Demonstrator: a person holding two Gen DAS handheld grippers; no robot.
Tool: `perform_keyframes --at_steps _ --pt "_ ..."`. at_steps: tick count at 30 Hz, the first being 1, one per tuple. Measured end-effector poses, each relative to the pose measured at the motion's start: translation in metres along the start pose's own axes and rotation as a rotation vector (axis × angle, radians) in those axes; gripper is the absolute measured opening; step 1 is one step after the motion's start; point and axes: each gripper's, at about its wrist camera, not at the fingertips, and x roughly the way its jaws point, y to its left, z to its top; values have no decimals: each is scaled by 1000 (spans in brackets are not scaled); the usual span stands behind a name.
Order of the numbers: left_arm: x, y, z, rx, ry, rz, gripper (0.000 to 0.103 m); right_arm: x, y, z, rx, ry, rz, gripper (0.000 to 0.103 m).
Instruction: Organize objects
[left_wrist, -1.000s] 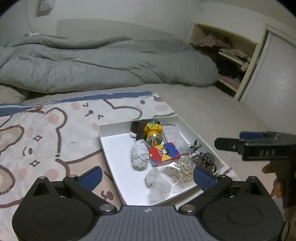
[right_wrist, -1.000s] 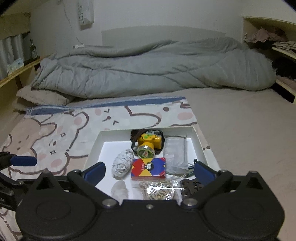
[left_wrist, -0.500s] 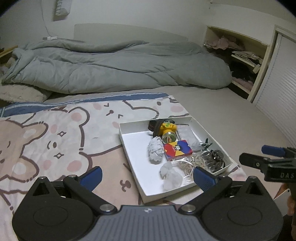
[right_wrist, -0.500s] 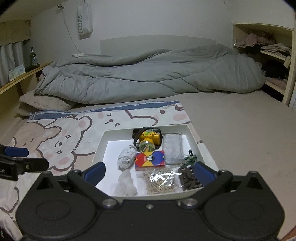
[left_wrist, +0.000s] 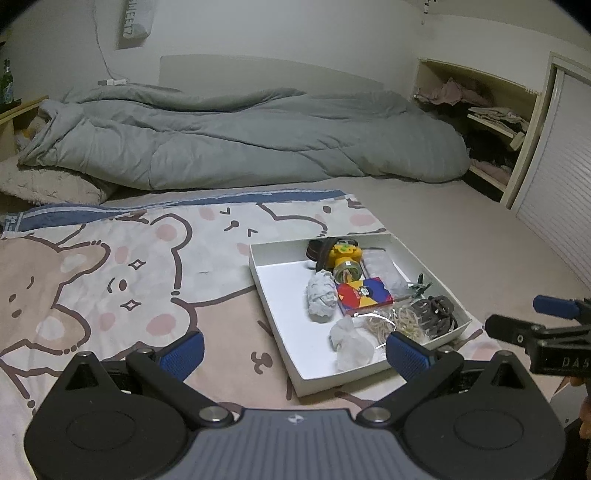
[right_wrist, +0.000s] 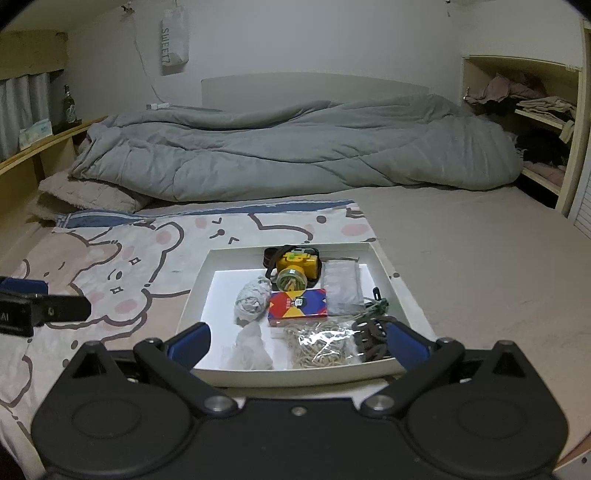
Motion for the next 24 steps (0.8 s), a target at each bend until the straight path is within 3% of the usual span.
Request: perform_keyframes --at_steps 24 --pt "8 -2 -6 19 27 44 103 2 4 -1 -17 4 -4 103"
